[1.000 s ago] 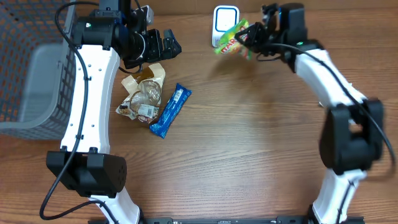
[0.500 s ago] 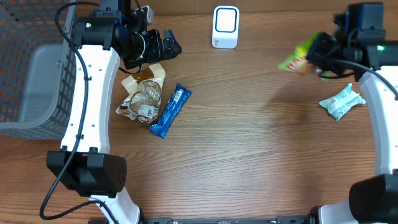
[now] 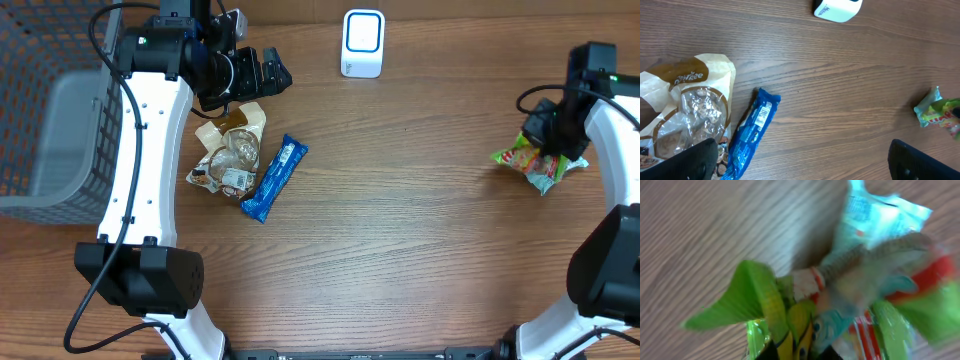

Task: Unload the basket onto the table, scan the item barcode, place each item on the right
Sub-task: 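Carry the green bag right and release it beside the mint pack, then move the right gripper left down to the blue packet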

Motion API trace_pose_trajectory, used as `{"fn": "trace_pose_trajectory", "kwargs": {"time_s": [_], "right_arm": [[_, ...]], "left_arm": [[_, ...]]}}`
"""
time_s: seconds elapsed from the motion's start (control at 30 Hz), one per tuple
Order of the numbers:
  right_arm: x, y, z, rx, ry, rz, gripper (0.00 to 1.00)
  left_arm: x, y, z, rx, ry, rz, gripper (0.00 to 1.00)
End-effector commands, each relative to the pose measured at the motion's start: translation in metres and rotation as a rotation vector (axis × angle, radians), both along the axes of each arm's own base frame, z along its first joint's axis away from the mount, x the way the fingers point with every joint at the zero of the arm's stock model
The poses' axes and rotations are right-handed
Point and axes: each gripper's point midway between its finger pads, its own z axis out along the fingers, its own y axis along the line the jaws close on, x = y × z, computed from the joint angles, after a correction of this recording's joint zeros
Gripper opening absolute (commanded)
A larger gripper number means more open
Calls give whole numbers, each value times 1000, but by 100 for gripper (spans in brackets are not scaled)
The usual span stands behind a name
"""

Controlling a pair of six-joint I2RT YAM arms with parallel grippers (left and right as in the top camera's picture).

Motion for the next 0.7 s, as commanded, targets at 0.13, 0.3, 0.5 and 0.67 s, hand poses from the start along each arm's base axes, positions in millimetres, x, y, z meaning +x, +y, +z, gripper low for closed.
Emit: {"fn": "trace_pose_trajectory", "kwargs": {"time_s": [0.13,0.3,0.5,0.67], "right_arm": [[0,-2,10,13,-26,-5,49],[6,17,14,120,-57,22,70],[30,122,58,629,-268,323,61],[30,173,57,633,-224,354,58]], "left_arm": [[0,4,9,11,-31,-4,100],[0,4,9,11,-31,-4,100],[0,4,9,11,-31,-4,100],[0,4,9,11,-31,-4,100]]}}
